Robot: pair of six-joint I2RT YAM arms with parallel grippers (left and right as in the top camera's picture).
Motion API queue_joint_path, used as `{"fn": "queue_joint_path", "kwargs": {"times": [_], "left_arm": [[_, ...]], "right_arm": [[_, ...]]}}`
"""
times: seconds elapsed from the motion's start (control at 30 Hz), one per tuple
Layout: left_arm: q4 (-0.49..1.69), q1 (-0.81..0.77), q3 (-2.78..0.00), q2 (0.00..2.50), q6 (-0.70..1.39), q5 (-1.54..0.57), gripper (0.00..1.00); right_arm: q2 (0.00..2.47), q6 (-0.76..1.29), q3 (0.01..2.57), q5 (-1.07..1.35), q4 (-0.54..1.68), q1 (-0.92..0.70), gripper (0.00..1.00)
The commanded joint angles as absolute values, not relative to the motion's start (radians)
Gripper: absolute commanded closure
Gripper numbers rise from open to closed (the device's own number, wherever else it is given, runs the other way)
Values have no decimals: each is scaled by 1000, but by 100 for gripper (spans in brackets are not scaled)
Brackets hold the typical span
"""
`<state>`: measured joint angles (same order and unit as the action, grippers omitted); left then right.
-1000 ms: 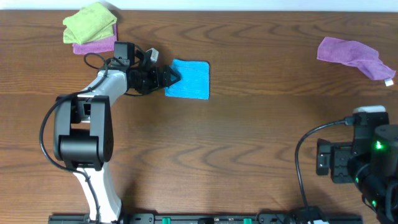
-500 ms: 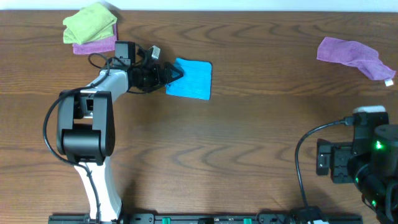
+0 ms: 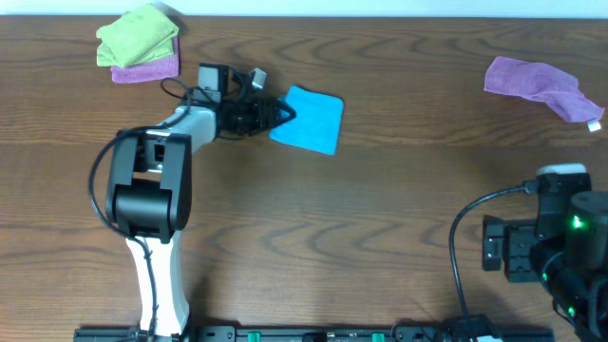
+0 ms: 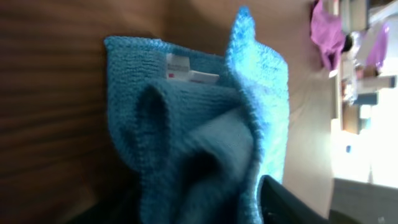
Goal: Fold the cloth
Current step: 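Grasp the folded blue cloth with the left gripper and lift it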
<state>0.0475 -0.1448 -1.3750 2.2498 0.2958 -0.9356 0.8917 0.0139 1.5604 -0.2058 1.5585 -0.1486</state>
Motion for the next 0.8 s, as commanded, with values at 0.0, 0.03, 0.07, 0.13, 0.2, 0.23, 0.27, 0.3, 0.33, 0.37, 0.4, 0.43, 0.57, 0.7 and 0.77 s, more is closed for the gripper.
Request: {"fn": "queue_joint_path", "kwargs": {"times": [0.0,0.03,0.07,0.13,0.2,0.23,0.27,0.3,0.33,0.37,0.4,0.43,0.57,0.7,0.77], "left_arm": [[94,-199,-1309,2368,303,-764,70],[93,-208,-1309,2371,304,-754,86],[91,-215,-1309,2374,305,-752,94],[79,-224,-1309,2381,319,-752,94],[72,-225,-1311,2381,318,-752,94],[73,-218,-1323,2381,318,-758,94],[73,-211,-1334,2381,318,-772,94],[74,-203,-1349,2380,318,-789,94],[83,-194,-1372,2378,318,-803,94],[100,-187,-1394,2376,317,-805,94],[123,-181,-1422,2376,310,-805,94],[163,-173,-1463,2373,290,-804,94],[430,-147,-1696,2365,154,-731,95],[665,-126,-1934,2365,27,-606,94],[757,-112,-2056,2365,-27,-551,94]], "right_arm": [[889,2,1555,-202,1563,-141,1],[889,2,1555,-202,1563,-141,1],[889,2,1555,-202,1563,-141,1],[889,2,1555,-202,1561,-141,1],[889,3,1555,-201,1560,-142,1],[889,3,1555,-200,1560,-146,1],[888,3,1555,-198,1560,-151,1],[888,3,1555,-198,1560,-155,1],[888,3,1555,-198,1560,-159,1],[888,3,1555,-198,1560,-160,1],[888,3,1555,-194,1560,-160,1],[888,3,1555,-190,1560,-160,1],[888,4,1555,-183,1560,-160,1],[888,7,1555,-182,1560,-160,1],[888,7,1555,-182,1560,-160,1]]}}
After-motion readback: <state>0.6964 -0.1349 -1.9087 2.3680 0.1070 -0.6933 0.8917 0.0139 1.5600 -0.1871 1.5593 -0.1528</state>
